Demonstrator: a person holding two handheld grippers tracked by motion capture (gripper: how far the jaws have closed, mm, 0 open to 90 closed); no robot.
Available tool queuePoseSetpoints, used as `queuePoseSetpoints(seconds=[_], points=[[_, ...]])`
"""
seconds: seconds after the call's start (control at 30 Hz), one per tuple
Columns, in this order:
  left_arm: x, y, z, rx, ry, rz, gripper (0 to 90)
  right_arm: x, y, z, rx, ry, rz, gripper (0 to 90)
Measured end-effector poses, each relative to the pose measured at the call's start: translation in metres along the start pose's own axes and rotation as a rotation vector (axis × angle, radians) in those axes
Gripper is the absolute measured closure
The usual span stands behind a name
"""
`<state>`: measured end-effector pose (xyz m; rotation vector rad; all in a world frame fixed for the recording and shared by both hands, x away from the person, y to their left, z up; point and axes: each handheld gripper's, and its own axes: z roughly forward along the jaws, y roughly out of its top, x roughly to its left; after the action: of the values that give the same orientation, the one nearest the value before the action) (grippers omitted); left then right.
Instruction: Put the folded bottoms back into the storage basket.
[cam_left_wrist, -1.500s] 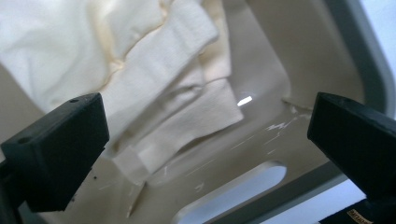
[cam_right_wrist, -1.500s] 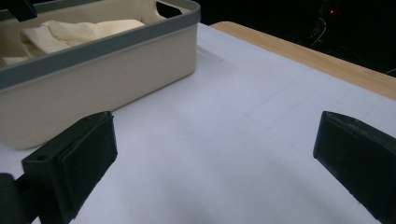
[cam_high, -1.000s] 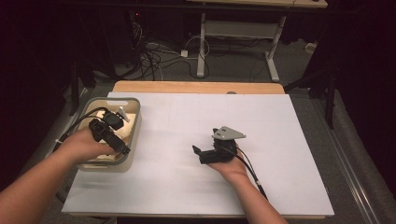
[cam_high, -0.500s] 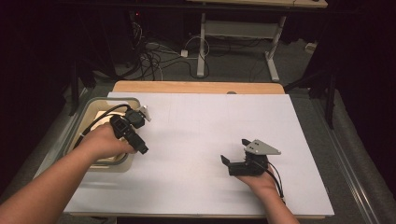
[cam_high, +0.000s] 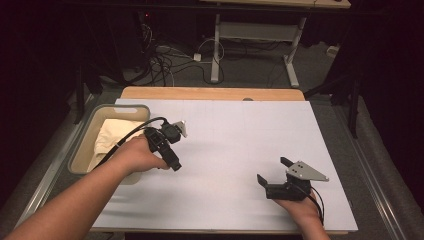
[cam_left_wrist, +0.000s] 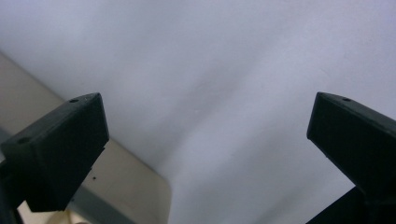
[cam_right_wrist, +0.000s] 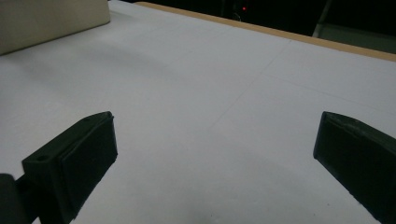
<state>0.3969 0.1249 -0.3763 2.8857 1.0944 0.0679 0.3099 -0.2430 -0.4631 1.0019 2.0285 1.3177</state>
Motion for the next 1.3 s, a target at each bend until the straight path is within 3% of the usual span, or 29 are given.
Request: queuePoseSetpoints(seconds=[0.23,0.5,0.8,0.97,1.03,1.1,1.3], points=[[-0.008,0.009,0.017,0.007,-0.025,0.021,0.0,-0.001,-0.006,-0.008,-0.019,0.005,0.02,0.5],[-0.014,0.017,0.045,0.025,-0.043,0.046,0.0,0.003,-0.012,-0.004,0.002,0.015,-0.001,0.4],[-0.02,0.016,0.07,-0.008,-0.066,0.066,0.0,0.005,-0.015,-0.004,0.007,0.021,-0.017,0.4],[-0.023,0.01,0.074,-0.13,-0.082,0.051,0.0,0.003,-0.015,-0.006,0.001,0.02,-0.008,0.4],[-0.026,0.006,0.075,-0.186,-0.065,0.067,0.0,0.003,-0.016,-0.006,0.0,0.022,-0.005,0.4],[-0.028,0.004,0.077,-0.24,-0.073,0.068,0.0,0.004,-0.016,-0.006,0.004,0.026,-0.004,0.4],[-0.025,-0.006,0.082,-0.467,-0.138,0.028,0.0,0.006,-0.016,-0.006,0.003,0.033,-0.007,0.4]])
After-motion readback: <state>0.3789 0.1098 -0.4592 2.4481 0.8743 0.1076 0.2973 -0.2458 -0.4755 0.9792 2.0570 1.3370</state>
